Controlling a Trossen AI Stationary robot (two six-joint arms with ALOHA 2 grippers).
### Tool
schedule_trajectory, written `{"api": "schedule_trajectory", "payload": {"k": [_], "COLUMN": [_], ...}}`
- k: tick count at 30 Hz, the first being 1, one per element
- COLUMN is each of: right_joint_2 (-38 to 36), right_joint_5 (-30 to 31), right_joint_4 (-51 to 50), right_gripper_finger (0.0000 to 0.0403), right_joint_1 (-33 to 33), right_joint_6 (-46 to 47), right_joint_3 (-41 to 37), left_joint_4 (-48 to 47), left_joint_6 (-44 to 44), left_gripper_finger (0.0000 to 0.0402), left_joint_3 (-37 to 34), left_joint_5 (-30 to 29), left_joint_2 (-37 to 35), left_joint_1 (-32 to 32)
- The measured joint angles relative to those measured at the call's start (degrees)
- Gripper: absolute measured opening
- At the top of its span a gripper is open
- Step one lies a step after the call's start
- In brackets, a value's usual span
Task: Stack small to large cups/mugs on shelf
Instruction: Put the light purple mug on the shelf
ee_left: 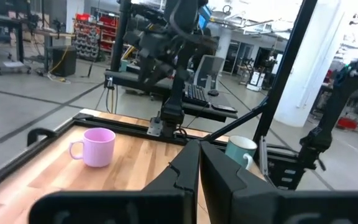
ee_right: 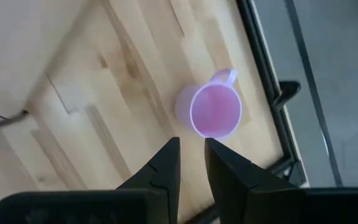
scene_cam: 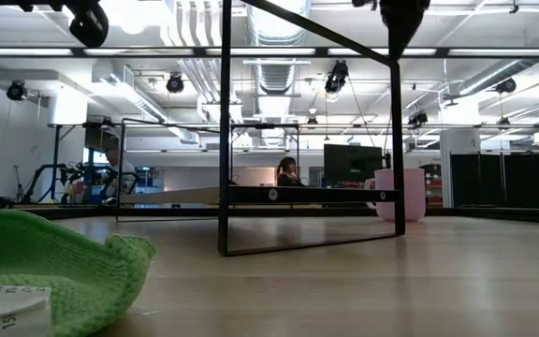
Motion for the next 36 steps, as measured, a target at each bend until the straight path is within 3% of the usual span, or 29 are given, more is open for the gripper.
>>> {"api": "schedule_trajectory", "payload": {"k": [4,14,21,36], "right_joint_2": [2.08,4.68,5.3,5.41], "right_joint_5": [-0.04,-2.11,-10.17,-10.11], "right_joint_4": [-0.01,0.63,9.28,18.18], "right_gripper_finger": [0.0094,0.0143,0.0142,0.0139], "right_joint_1": [-2.91,-10.26,-13.59,-17.93], "right_joint_6": [-0.24,-4.09,-9.32,-15.69], "right_joint_3": [-3.59,-12.43,-19.46,-22.1], "left_joint_4": [-0.01,-1.94,-1.94,-1.85], "left_joint_6": [-5.23,-5.07,-5.11,-5.54], "left_gripper_finger": [0.0,0.0,0.0,0.0], "left_joint_3": [0.0,0.0,0.0,-0.04], "left_joint_5": [0.05,0.11,0.13,0.24], "left_joint_2": [-0.11,0.0,0.16,0.3], "left_joint_1": [-0.01,0.0,0.0,-0.02]}}
